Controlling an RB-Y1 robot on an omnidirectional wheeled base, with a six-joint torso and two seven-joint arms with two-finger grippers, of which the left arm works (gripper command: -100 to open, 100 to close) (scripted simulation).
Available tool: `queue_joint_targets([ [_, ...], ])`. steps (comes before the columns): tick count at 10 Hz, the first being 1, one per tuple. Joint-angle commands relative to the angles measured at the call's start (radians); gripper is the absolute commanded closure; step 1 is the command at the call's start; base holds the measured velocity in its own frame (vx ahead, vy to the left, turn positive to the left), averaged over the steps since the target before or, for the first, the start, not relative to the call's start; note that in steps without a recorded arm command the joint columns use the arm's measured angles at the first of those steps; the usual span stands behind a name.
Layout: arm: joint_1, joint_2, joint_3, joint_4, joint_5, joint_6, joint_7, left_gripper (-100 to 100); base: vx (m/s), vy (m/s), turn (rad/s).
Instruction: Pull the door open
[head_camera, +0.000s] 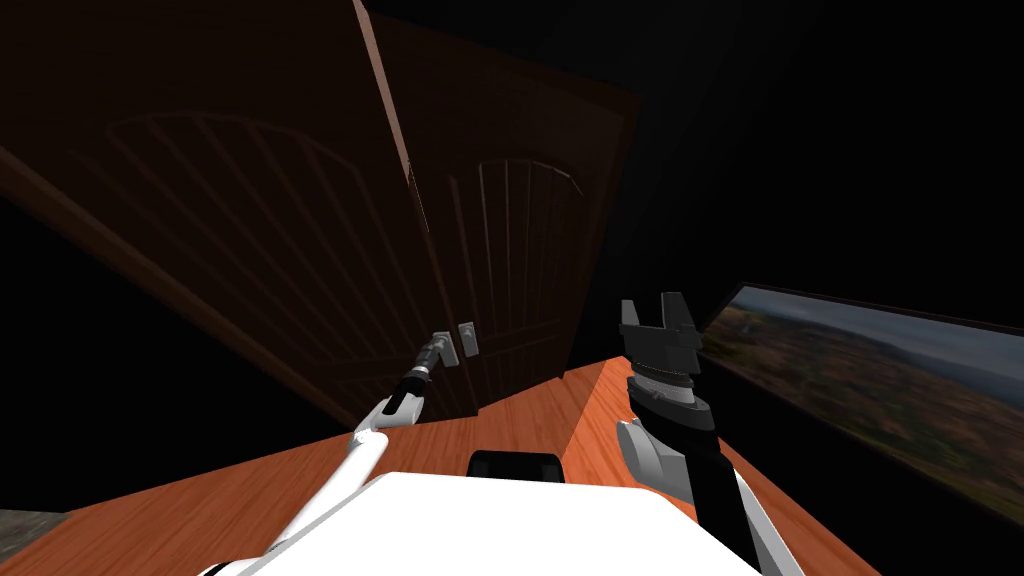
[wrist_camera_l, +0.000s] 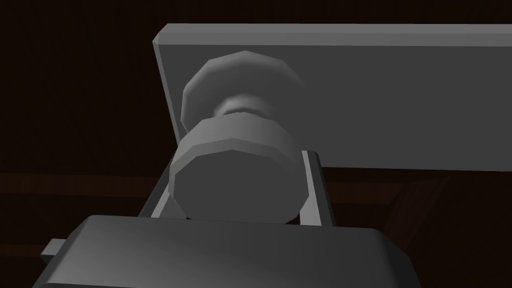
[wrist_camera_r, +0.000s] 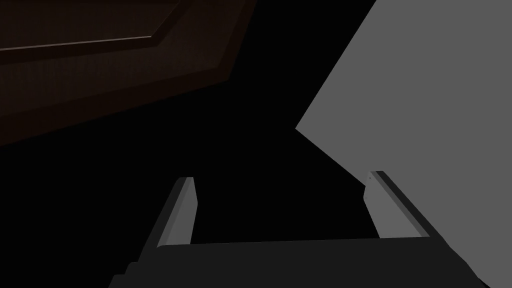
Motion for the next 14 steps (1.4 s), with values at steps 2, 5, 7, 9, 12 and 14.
queue_joint_targets([
  [2, 0.016, 0.012, 0.006, 0.002, 0.002, 0.001, 0.004, 100, -0.063, 0.041, 0.026],
  [5, 0.019, 0.022, -0.013, 0.001, 0.001, -0.009, 0.017, -100, -0.216, 0.062, 0.026],
  [7, 0.024, 0.023, -0.030, -0.020, 0.001, -0.006, 0.027, -100, -0.203, -0.080, -0.036],
  [9, 0.029, 0.025, -0.046, -0.040, 0.001, -0.005, 0.037, -100, -0.171, -0.117, -0.026],
  [12, 0.041, 0.033, -0.024, -0.025, 0.003, -0.002, 0.032, -100, -0.081, -0.001, 0.050],
  [14, 0.043, 0.036, -0.011, -0.012, 0.004, -0.002, 0.027, -100, 0.127, 0.159, 0.056],
])
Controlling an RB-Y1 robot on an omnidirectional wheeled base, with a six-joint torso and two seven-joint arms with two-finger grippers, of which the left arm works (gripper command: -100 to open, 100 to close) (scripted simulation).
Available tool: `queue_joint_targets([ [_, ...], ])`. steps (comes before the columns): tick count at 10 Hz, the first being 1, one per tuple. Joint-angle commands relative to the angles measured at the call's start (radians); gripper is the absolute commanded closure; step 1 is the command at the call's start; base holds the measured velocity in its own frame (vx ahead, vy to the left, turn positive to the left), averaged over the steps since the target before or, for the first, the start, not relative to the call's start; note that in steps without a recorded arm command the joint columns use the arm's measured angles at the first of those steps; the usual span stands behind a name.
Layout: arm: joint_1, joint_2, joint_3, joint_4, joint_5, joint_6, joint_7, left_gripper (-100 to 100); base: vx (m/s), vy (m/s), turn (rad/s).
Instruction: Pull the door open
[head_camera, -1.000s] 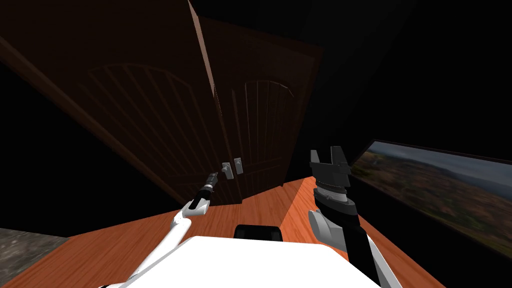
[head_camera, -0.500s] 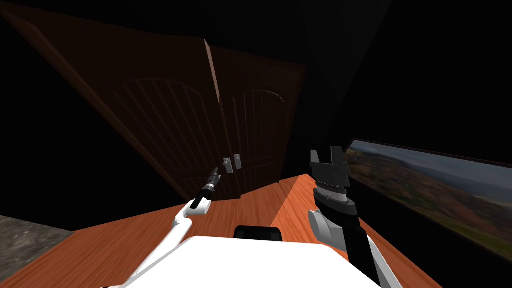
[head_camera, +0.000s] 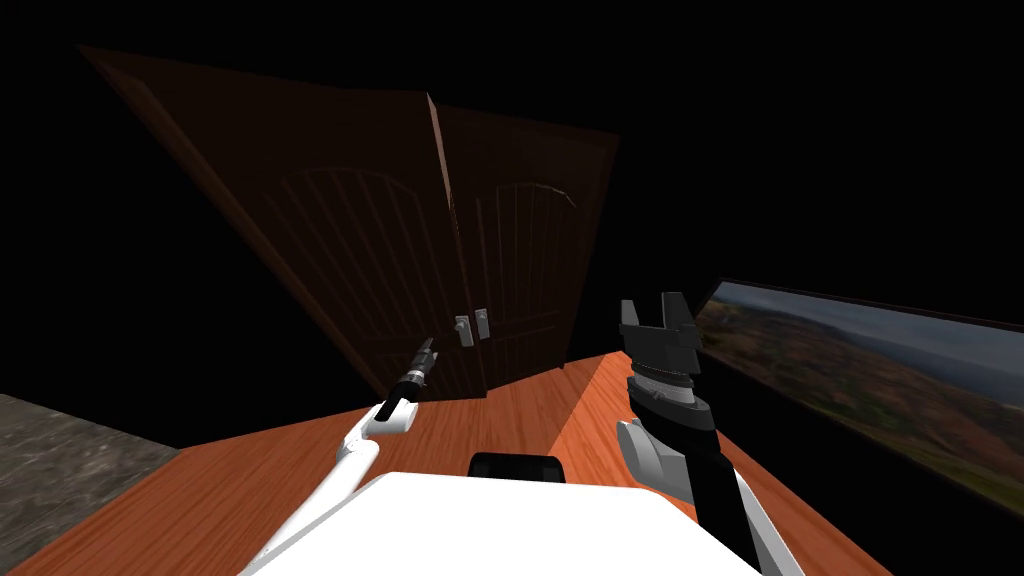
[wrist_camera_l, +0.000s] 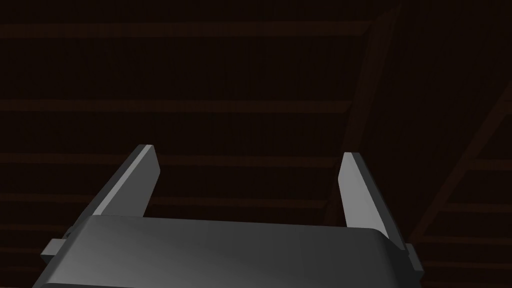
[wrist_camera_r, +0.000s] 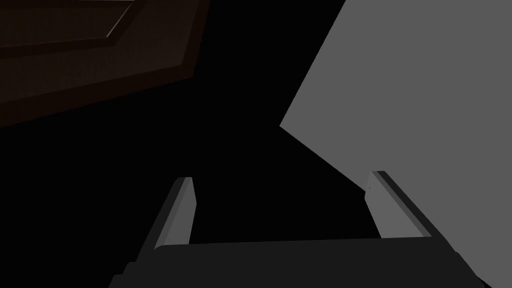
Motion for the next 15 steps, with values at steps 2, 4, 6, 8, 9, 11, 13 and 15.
queue_joint_targets([
  [2, -0.002, -0.001, 0.014, 0.010, 0.000, -0.001, -0.007, -100, 0.176, 0.104, -0.008],
  [4, -0.017, -0.011, 0.008, 0.010, -0.002, -0.003, -0.011, -100, 0.216, -0.026, -0.089],
  [6, -0.039, -0.025, -0.009, 0.002, -0.006, -0.006, -0.012, -100, 0.227, -0.134, -0.148],
  [8, -0.027, -0.027, -0.003, -0.003, -0.006, -0.004, -0.016, 100, 0.041, -0.028, 0.002],
  [9, -0.027, -0.027, -0.003, -0.003, -0.006, -0.004, -0.016, 100, -0.036, 0.017, -0.011],
  [11, -0.027, -0.027, -0.003, -0.003, -0.006, -0.004, -0.016, 100, -0.023, 0.013, -0.022],
  [13, -0.027, -0.027, -0.003, -0.003, -0.006, -0.004, -0.016, 100, -0.003, 0.000, 0.002],
  [15, -0.005, -0.014, -0.004, -0.002, -0.006, -0.002, -0.010, 100, -0.131, 0.101, 0.042],
])
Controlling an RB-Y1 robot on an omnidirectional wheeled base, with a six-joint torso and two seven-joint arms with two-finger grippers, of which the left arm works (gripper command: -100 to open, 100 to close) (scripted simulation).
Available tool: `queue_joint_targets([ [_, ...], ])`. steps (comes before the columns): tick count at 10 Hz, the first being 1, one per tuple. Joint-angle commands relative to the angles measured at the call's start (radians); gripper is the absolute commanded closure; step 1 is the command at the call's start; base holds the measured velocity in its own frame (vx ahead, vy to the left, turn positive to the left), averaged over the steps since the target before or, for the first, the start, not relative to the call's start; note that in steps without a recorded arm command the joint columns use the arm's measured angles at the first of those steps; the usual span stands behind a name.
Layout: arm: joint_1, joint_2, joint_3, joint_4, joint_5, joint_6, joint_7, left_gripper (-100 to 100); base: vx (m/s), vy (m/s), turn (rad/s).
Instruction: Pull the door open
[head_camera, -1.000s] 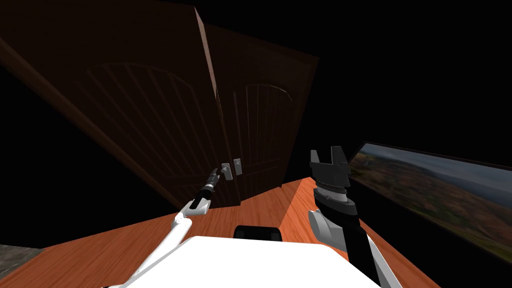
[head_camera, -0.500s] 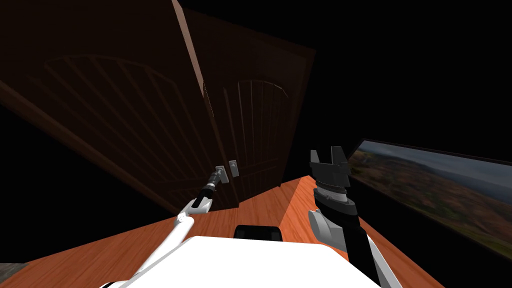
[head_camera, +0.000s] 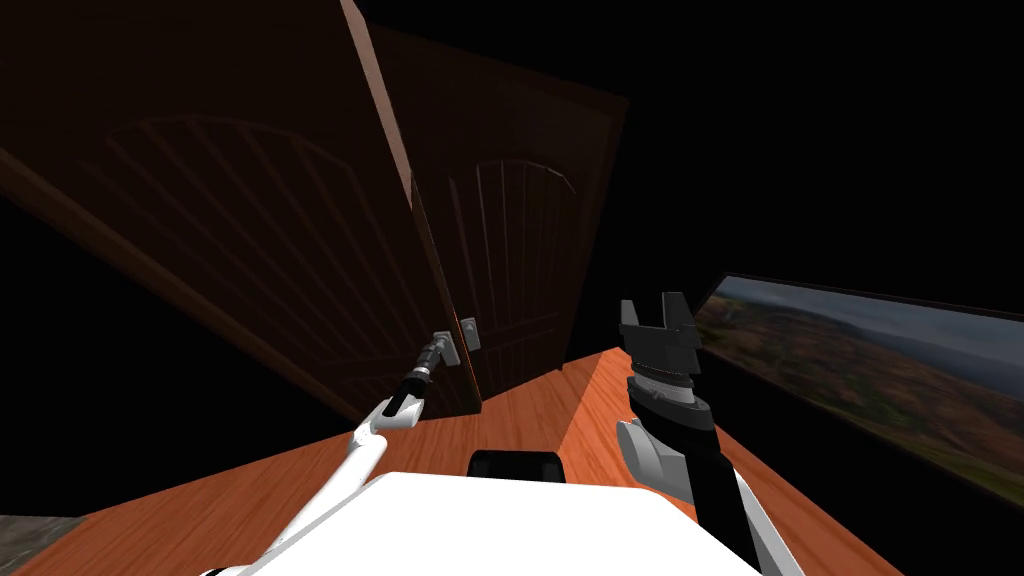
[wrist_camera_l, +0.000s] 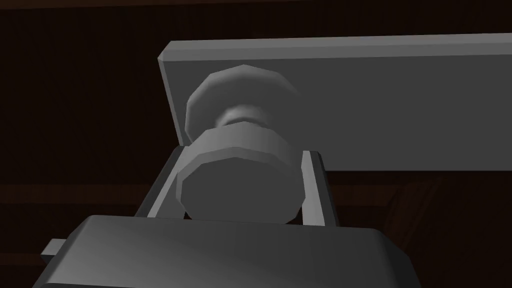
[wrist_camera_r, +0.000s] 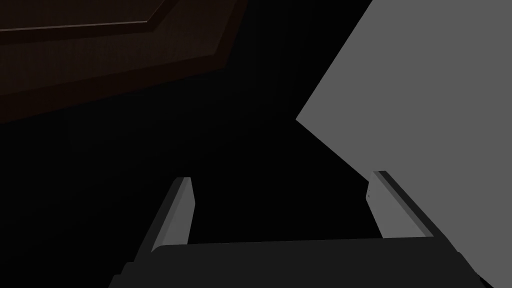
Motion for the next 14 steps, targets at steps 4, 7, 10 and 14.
queue_joint_targets([
  [4, 0.031, 0.020, -0.014, -0.012, 0.001, -0.005, 0.017, -100, -0.212, 0.075, 0.015],
  [7, 0.041, 0.026, -0.043, -0.049, 0.000, -0.004, 0.034, -100, -0.181, -0.101, -0.033],
  [10, 0.040, 0.030, -0.054, -0.054, 0.000, -0.007, 0.043, -100, -0.160, -0.063, -0.021],
  [14, 0.026, 0.025, -0.034, -0.024, 0.000, -0.007, 0.030, -100, 0.159, 0.053, -0.001],
])
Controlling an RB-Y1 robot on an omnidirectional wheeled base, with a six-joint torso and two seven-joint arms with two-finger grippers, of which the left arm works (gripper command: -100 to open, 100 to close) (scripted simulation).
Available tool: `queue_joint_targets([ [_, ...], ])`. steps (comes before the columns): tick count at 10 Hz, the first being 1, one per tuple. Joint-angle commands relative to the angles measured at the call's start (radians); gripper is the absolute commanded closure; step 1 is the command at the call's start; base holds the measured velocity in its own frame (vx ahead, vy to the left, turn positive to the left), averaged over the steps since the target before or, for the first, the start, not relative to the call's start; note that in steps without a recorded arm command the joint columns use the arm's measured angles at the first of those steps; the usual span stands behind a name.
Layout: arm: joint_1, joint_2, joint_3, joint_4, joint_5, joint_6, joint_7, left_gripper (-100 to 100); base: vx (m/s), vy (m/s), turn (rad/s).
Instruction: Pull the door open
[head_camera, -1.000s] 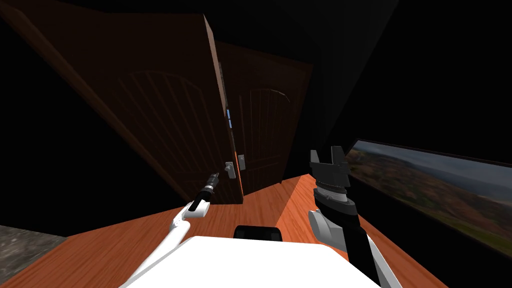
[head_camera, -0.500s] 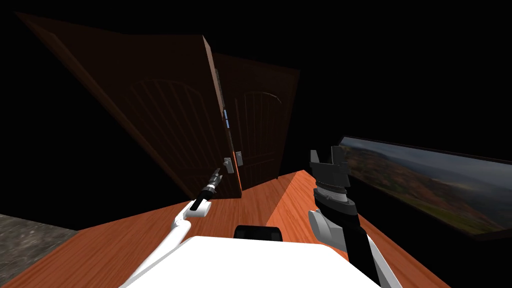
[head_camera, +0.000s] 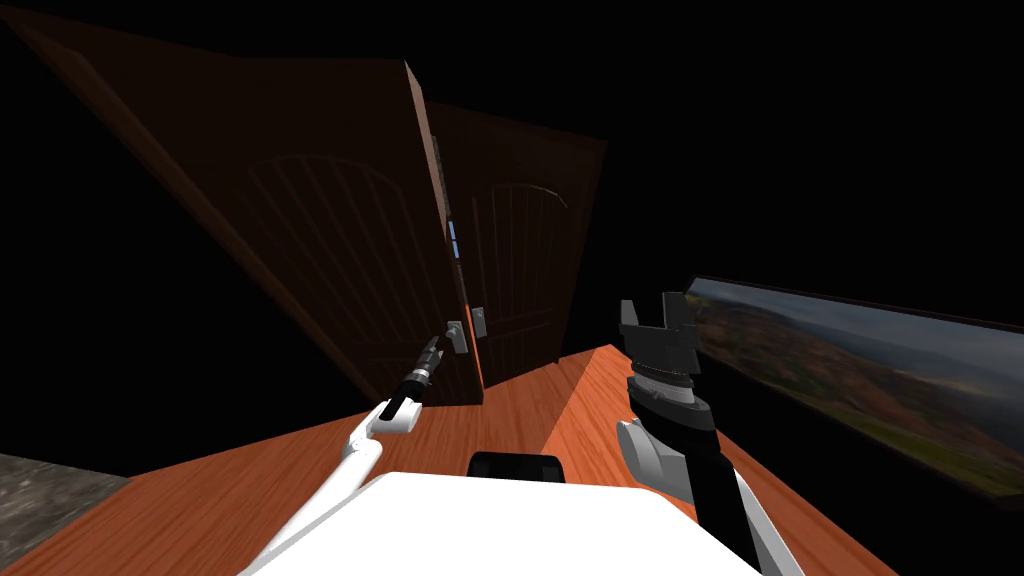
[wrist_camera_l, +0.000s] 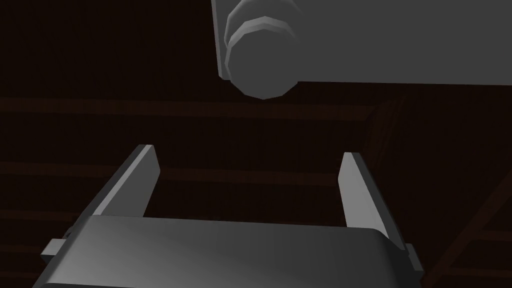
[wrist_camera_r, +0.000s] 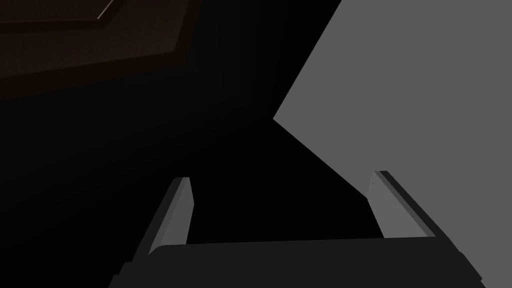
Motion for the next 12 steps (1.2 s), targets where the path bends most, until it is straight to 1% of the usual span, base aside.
queue_joint_targets([
  [1, -0.007, -0.004, 0.006, 0.009, -0.001, 0.001, -0.006, -100, 0.197, 0.079, -0.033],
  [3, -0.023, -0.011, 0.007, 0.014, -0.002, -0.001, -0.011, -100, 0.215, -0.003, -0.061],
  [4, -0.020, -0.009, 0.007, 0.017, -0.002, -0.002, -0.009, -100, 0.098, -0.005, -0.018],
  [5, -0.020, -0.009, 0.007, 0.017, -0.002, -0.002, -0.009, 100, -0.011, 0.002, 0.018],
  [10, -0.020, -0.009, 0.007, 0.017, -0.002, -0.002, -0.009, 100, -0.019, 0.002, 0.000],
  [11, -0.008, 0.005, -0.016, 0.002, -0.004, -0.007, 0.006, 100, -0.097, 0.082, -0.117],
  [12, -0.005, 0.009, -0.023, -0.002, -0.005, -0.009, 0.010, 100, -0.189, 0.117, -0.117],
])
